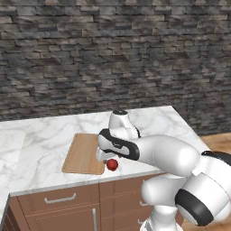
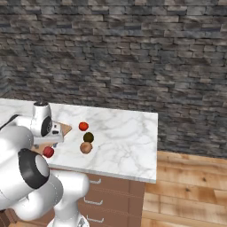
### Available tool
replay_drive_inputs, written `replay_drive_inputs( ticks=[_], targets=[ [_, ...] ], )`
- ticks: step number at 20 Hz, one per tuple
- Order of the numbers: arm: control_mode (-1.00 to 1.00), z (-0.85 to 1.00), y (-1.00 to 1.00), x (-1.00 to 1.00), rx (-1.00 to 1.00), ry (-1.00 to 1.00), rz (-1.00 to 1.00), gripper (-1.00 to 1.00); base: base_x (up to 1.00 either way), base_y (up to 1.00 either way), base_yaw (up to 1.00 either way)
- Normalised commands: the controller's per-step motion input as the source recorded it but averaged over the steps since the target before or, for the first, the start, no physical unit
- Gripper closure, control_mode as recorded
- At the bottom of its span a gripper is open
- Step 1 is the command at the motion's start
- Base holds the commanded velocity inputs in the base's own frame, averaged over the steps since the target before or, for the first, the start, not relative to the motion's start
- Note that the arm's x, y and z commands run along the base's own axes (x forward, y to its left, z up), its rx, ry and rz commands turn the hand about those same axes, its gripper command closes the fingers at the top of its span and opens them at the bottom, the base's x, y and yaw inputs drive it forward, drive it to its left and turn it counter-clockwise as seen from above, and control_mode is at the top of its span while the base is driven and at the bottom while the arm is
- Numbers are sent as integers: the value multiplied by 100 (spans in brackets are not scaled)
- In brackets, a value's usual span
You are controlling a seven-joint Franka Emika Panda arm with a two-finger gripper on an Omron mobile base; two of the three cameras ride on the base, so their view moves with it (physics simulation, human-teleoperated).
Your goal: Place the avocado, onion, tomato, and bell pepper on the cutting board.
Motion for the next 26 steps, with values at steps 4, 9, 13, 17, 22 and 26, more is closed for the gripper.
replay_drive_inputs(
  ticks=[4,9,13,17,22,26],
  targets=[
    [-100,-25,0,0,0,1,0,-100,0,0,0],
    [-100,-24,0,0,0,1,0,-100,0,0,0],
    [-100,-26,0,0,0,1,0,-100,0,0,0],
    [-100,-27,0,0,0,0,0,-100,0,0,0],
    [-100,-24,0,0,0,0,0,100,0,0,0],
    [-100,-2,0,-7,2,0,0,100,0,0,0]
  ],
)
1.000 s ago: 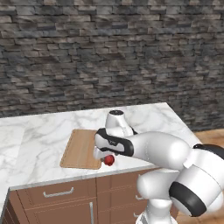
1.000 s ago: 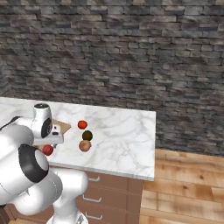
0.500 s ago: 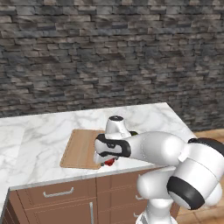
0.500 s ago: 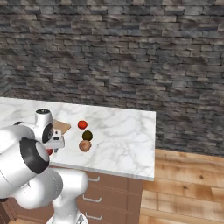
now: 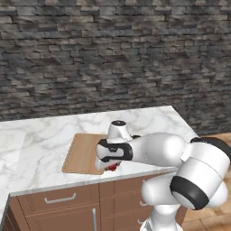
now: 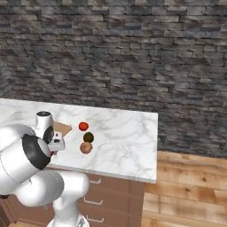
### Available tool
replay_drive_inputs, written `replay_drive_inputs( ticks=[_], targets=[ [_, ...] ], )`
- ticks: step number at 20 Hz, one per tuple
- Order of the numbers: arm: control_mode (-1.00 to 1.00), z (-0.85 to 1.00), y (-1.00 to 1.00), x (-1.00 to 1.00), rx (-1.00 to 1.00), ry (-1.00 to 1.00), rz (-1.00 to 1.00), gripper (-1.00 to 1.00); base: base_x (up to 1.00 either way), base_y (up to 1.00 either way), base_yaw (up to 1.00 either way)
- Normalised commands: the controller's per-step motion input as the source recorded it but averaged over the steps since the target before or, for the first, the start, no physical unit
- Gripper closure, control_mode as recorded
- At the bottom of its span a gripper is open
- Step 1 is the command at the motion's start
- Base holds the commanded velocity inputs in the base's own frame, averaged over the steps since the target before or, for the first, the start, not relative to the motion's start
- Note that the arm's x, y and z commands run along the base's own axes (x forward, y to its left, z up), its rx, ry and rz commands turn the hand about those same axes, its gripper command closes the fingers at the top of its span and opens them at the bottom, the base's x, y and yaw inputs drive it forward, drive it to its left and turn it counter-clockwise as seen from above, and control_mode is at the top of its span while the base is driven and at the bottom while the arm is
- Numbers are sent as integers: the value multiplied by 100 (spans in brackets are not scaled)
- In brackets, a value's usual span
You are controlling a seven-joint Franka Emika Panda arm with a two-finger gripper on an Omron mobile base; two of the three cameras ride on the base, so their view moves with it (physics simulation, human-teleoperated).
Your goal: Place the avocado, onion, tomato, and bell pepper on the cutting board.
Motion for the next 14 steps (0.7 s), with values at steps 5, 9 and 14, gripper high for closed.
replay_drive_inputs(
  ticks=[5,9,14],
  targets=[
    [-100,28,0,-14,4,0,5,100,0,0,0],
    [-100,53,0,-7,5,0,10,100,0,0,0],
    [-100,59,0,0,4,0,12,100,0,0,0]
  ],
)
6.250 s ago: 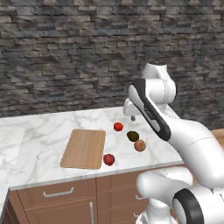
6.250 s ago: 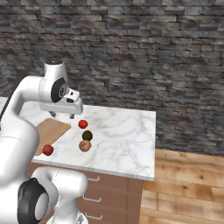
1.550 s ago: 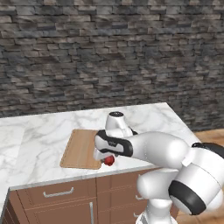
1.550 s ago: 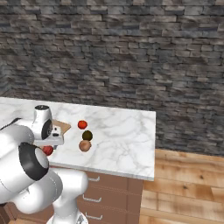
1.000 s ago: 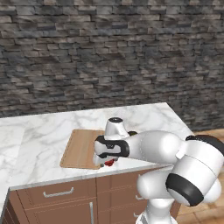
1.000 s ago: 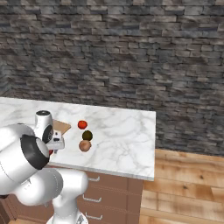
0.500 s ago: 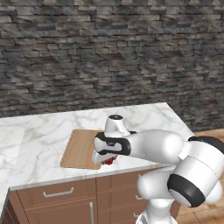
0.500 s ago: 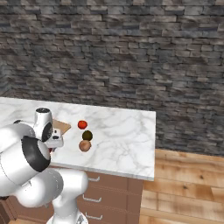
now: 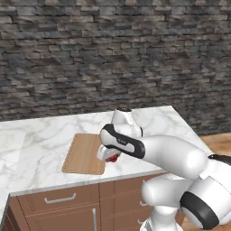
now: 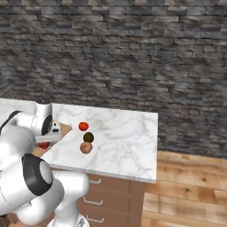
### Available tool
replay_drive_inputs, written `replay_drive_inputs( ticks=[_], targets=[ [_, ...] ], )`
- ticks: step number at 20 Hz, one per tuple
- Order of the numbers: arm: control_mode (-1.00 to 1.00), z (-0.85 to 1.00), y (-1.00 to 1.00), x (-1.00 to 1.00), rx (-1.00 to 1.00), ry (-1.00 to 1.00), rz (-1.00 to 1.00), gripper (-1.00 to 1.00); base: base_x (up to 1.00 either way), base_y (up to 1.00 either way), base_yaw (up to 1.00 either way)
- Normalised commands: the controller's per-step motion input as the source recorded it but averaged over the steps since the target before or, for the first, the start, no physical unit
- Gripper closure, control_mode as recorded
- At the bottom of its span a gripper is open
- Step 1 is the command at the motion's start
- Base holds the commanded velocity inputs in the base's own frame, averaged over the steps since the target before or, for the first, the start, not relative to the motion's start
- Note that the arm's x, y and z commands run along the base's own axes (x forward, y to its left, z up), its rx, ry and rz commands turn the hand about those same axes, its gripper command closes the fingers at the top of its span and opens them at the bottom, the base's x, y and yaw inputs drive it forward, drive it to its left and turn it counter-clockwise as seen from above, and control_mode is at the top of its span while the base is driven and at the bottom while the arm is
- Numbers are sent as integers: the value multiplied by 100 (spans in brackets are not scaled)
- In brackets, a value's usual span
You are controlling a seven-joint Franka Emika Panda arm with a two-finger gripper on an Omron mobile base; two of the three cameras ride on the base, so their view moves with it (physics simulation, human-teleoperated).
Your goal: Place the avocado, onion, tomato, and bell pepper on the cutting board.
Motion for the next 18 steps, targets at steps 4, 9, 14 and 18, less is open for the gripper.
replay_drive_inputs(
  ticks=[4,9,14,18],
  targets=[
    [-100,42,3,0,0,-7,11,100,0,0,0],
    [-100,17,16,0,0,-8,7,100,0,0,0],
    [-100,16,24,0,0,-15,5,100,0,0,0],
    [-100,14,24,0,0,-17,2,100,0,0,0]
  ],
)
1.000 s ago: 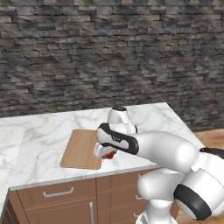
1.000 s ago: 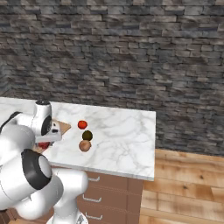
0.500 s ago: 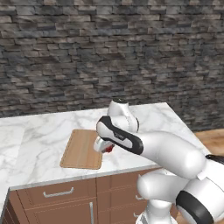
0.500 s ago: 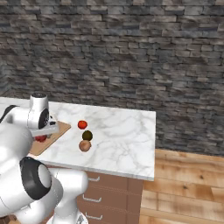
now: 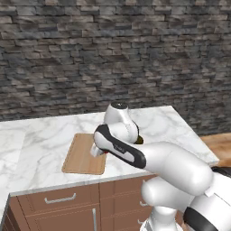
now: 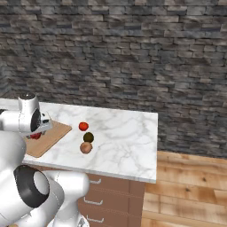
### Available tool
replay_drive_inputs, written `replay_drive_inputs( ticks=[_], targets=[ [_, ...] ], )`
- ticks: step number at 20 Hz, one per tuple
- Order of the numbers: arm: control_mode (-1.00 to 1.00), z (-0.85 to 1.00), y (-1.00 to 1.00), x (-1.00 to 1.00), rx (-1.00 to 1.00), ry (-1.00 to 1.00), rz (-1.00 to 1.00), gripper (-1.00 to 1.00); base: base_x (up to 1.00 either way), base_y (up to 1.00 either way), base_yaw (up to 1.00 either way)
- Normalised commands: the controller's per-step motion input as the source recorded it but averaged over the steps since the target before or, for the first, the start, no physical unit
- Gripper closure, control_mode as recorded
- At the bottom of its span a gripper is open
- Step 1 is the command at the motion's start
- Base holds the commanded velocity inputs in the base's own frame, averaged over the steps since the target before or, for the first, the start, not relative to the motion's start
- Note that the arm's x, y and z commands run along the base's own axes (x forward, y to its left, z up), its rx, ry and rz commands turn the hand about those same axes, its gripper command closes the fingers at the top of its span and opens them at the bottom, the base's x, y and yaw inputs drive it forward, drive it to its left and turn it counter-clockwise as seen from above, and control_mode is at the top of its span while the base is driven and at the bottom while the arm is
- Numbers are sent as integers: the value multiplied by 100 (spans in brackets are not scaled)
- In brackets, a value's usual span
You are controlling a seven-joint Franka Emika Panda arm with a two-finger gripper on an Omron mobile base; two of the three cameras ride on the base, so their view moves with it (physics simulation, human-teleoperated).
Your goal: Place the avocado, onion, tomato, and bell pepper on the cutting board.
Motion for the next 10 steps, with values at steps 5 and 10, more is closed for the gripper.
replay_drive_inputs(
  ticks=[5,10],
  targets=[
    [-100,4,28,0,0,-9,0,100,0,0,0],
    [-100,0,31,10,0,0,0,100,0,0,0]
  ],
)
